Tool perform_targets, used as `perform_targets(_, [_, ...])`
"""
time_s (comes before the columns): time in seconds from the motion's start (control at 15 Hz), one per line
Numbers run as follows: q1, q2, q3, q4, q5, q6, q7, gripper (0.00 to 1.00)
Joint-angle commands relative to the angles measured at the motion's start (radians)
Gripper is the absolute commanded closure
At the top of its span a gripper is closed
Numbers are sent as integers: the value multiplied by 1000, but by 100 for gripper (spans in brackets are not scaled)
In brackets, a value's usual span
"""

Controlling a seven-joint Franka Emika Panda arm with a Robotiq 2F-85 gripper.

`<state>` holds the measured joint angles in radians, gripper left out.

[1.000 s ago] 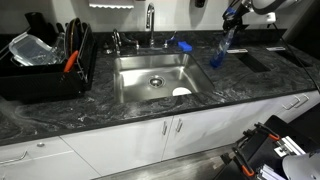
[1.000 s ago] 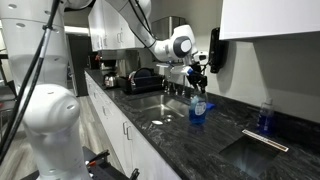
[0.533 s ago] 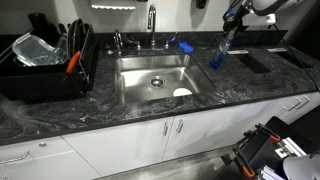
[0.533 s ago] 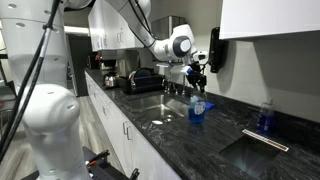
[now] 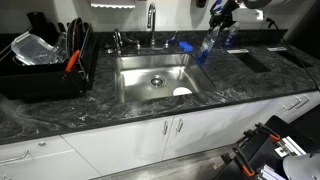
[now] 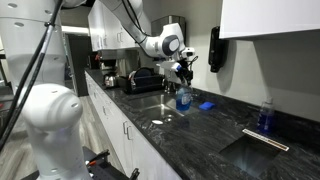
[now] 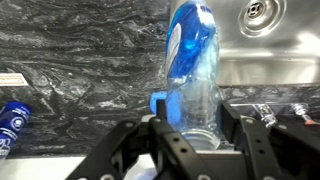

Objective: Pick up the bottle from the counter and put it in the sink

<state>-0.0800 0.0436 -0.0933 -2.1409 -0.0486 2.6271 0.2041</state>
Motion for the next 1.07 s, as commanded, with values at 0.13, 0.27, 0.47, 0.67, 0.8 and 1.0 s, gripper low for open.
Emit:
perform_targets(0.13, [32,-38,38,-83,19,103,-99,72])
perform_targets(0.27, [38,-27,45,-107,31,160,-129,72])
perform_targets(0.47, [43,-14,51,-141,62,241,-160,72])
perform_targets(0.67, [45,5,58,-160,103,296,-189,72])
perform_targets(0.8, [45,23,64,-166,140,328,-219,72])
perform_targets(1.0, [40,51,77,-175,189,380,-274,72])
